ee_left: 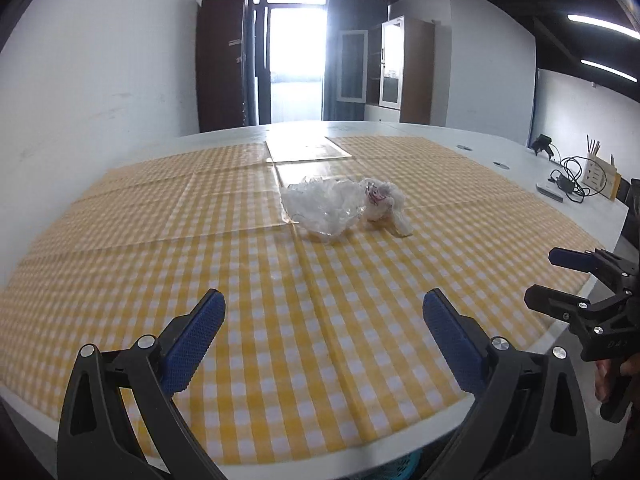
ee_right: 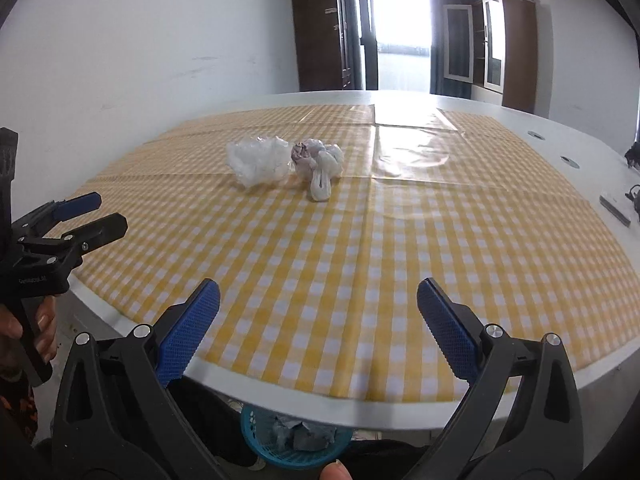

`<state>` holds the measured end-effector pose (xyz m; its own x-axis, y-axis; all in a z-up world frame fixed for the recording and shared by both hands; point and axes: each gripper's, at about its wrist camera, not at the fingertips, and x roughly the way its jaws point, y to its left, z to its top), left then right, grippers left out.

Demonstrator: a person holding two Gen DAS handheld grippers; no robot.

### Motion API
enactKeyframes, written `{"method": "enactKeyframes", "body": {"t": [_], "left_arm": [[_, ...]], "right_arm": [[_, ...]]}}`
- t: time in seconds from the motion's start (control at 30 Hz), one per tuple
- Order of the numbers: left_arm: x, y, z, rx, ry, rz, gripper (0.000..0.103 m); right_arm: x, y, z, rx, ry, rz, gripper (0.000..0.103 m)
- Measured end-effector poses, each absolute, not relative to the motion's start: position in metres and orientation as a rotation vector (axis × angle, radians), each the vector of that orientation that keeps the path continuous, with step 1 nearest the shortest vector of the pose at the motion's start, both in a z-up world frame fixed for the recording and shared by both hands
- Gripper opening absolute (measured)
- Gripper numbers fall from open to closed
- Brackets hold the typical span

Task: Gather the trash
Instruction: 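Grasp the clear plastic bag with the left tool while the right tool grasps the crumpled tissue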

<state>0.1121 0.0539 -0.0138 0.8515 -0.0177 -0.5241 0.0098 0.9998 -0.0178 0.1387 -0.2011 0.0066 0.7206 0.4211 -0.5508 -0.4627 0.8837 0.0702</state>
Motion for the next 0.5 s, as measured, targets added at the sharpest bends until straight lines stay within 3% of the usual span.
{"method": "enactKeyframes", "body": {"t": [0.5], "left_arm": [[0.254,0.105,-0.005,-0.128,0.707,-0.049,0.097]], "right_arm": [[0.261,-0.171,0.032,0.001,0.698,0.452,0.094]]}}
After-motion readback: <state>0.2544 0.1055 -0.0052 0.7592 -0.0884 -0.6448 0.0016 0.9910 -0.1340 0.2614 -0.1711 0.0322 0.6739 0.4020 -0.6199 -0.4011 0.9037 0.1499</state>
